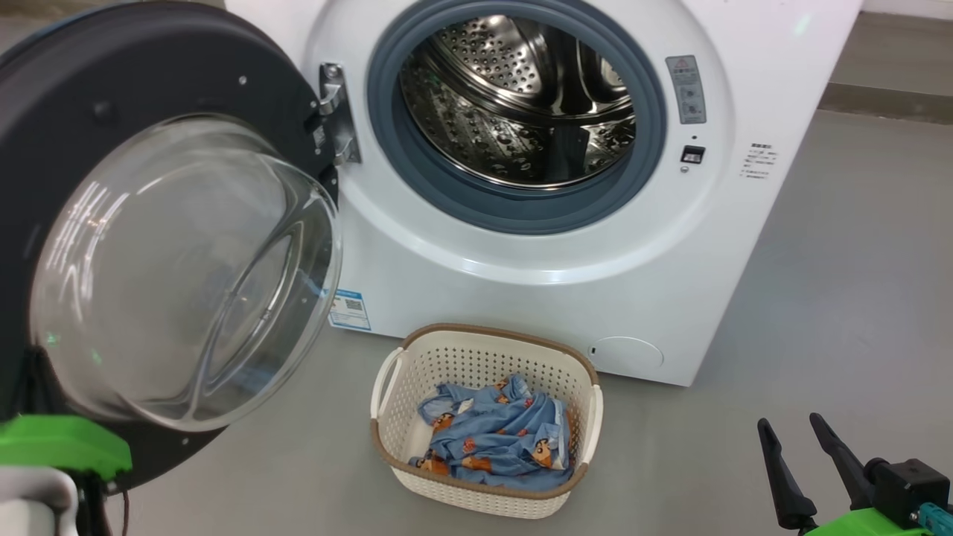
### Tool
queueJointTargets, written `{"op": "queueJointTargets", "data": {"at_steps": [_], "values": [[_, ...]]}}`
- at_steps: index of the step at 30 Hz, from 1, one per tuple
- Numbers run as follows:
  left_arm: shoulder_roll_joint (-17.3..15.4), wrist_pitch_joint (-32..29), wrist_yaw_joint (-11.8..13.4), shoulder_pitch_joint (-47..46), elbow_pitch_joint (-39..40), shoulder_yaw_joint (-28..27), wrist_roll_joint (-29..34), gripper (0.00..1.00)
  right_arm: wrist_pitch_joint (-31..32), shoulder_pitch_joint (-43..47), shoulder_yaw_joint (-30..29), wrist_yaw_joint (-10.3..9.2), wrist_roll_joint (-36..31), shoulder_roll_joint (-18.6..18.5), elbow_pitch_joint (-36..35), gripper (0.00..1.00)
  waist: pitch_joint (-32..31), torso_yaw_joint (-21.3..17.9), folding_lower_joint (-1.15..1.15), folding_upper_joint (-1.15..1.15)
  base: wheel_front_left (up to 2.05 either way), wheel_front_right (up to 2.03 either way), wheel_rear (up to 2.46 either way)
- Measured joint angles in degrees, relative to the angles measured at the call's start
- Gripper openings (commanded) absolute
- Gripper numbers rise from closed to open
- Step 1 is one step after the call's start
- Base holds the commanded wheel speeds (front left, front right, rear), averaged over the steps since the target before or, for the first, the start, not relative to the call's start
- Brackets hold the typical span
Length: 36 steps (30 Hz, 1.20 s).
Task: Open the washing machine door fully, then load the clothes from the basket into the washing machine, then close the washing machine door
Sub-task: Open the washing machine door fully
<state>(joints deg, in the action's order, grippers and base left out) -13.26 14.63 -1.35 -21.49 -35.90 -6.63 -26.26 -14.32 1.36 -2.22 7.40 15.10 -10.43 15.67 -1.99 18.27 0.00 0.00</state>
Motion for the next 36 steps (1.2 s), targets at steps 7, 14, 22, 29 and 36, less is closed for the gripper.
{"op": "queueJointTargets", "data": {"at_steps": [7,14,22,29,36], "values": [[1.24,0.01,-0.03,9.06,13.61,-0.91,1.21,0.82,-0.01,-0.10,0.59,0.00,0.00,-0.07,-0.46,1.00,-0.03,-2.49,0.00,0.00,0.00,0.00,0.00],[3.13,-1.56,1.62,17.89,28.11,0.90,2.34,1.00,-0.01,-0.10,1.11,0.00,0.01,-0.19,-1.15,1.00,0.06,-5.11,0.00,0.00,0.00,0.00,0.00],[3.97,-3.37,1.57,23.73,36.33,5.48,4.35,1.00,-0.01,-0.17,1.46,0.00,0.00,-0.19,-2.15,1.00,0.27,-8.05,0.00,0.00,0.00,0.00,0.00],[3.83,-2.93,-0.51,25.82,34.38,6.73,4.35,1.00,-0.01,-0.26,1.79,0.00,0.00,-0.18,-3.14,1.00,0.26,-10.83,0.00,0.00,0.00,0.00,0.00],[3.36,-1.25,-2.05,26.53,29.43,6.52,4.24,1.00,-0.01,-0.32,1.98,0.00,-0.04,-0.18,-3.98,1.00,0.33,-13.91,0.00,0.00,0.00,0.00,0.00]]}}
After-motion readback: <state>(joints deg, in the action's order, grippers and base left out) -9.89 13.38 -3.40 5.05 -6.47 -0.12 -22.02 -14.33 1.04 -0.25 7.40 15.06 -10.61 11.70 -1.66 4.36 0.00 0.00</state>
